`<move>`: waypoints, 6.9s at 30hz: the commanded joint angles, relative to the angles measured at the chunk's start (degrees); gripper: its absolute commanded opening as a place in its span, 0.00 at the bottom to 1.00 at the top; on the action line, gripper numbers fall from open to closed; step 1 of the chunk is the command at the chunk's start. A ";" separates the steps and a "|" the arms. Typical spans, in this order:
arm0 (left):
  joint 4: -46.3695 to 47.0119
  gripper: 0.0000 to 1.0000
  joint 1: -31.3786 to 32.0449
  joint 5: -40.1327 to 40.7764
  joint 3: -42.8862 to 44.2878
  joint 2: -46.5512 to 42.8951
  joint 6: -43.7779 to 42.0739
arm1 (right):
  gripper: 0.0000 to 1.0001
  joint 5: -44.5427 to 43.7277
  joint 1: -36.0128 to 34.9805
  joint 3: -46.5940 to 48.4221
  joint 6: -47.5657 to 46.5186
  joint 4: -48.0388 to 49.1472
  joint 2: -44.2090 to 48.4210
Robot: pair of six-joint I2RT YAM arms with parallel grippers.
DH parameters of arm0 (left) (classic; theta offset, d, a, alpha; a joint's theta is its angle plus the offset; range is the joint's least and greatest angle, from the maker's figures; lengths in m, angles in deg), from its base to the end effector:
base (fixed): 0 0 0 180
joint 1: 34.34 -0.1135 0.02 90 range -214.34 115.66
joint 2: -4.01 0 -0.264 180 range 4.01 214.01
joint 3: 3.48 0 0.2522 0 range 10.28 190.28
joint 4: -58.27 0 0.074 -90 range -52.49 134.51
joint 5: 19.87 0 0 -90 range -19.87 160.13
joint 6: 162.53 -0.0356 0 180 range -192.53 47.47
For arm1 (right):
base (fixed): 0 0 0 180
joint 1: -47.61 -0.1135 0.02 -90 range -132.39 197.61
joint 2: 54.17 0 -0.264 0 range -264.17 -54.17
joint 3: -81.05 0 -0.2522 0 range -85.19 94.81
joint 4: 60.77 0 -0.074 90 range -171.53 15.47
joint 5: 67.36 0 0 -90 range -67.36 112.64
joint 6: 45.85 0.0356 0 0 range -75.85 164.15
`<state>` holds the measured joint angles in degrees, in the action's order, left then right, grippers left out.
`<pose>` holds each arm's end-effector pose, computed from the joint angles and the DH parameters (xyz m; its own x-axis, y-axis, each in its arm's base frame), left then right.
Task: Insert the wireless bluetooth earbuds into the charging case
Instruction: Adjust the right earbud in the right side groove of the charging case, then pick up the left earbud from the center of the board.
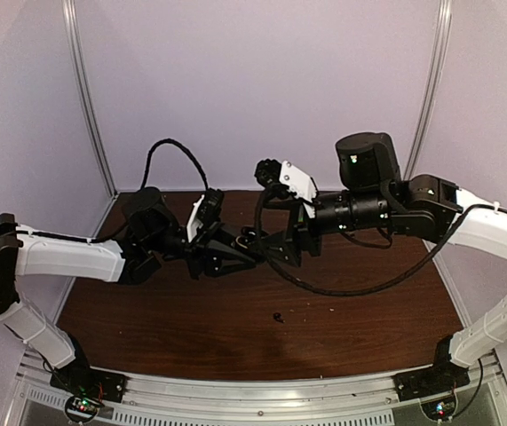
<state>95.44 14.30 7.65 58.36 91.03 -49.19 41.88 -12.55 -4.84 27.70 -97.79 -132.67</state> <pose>0.1897 -0.2633 0.2886 -0.2385 -0.0062 -0.9711 0.8991 -0.3793 -0.2184 0.1443 0.2751 0.4008 0.1009 -0.3614 -0.9269 -0.9833 0.1057 -0.1483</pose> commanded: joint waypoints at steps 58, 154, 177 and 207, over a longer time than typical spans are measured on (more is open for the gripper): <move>-24.68 0.00 -2.06 20.88 0.80 -14.72 -13.05 | 0.66 4.33 0.75 6.51 -4.34 -6.81 3.52; -14.84 0.00 -2.41 36.76 -14.58 -30.30 -10.30 | 0.56 -10.41 0.22 -15.59 14.06 -9.38 -0.42; -19.83 0.00 -2.46 41.95 -15.62 -32.03 -11.75 | 0.51 -11.57 0.88 3.56 14.81 -25.25 -34.69; -20.90 0.00 -2.46 44.02 -15.72 -32.25 -12.46 | 0.21 -9.65 2.80 5.05 13.55 -25.25 -39.32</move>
<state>73.06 12.20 50.08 42.73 59.56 -60.71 31.70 -10.19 -1.01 41.41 -122.38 -171.62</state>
